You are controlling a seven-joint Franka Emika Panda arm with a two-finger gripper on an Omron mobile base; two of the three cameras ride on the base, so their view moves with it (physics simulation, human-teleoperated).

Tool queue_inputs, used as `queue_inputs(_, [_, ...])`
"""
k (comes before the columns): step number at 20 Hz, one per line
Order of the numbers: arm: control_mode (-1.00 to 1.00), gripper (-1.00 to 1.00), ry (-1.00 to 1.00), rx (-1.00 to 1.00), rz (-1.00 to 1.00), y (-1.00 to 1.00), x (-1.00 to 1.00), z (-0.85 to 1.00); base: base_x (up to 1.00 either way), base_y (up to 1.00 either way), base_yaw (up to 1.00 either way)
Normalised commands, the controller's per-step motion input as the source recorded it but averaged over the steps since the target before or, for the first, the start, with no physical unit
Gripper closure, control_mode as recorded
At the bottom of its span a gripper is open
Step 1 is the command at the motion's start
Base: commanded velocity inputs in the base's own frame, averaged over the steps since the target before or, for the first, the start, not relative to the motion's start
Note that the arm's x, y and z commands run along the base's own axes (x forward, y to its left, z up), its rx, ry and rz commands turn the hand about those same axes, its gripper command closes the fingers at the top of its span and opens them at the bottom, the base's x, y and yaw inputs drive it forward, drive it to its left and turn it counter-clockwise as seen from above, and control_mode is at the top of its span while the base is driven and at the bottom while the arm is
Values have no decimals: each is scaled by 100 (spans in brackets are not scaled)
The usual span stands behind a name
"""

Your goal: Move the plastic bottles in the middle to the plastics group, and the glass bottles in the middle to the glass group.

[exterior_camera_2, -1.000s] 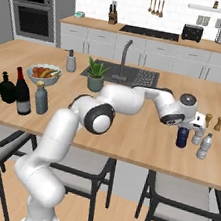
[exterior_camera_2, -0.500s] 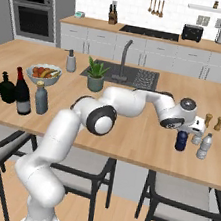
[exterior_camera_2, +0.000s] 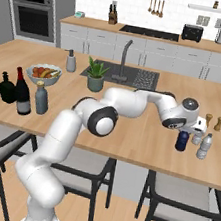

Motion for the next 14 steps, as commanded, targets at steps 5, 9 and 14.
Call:
queue_inputs(5, [-100, -100, 0, 0, 0, 0, 0, 0, 0, 0, 0])
queue_inputs(9, [-100, -100, 0, 0, 0, 0, -2, 0, 0, 0, 0])
queue_inputs(14, [-100, -100, 0, 0, 0, 0, -2, 0, 0, 0, 0])
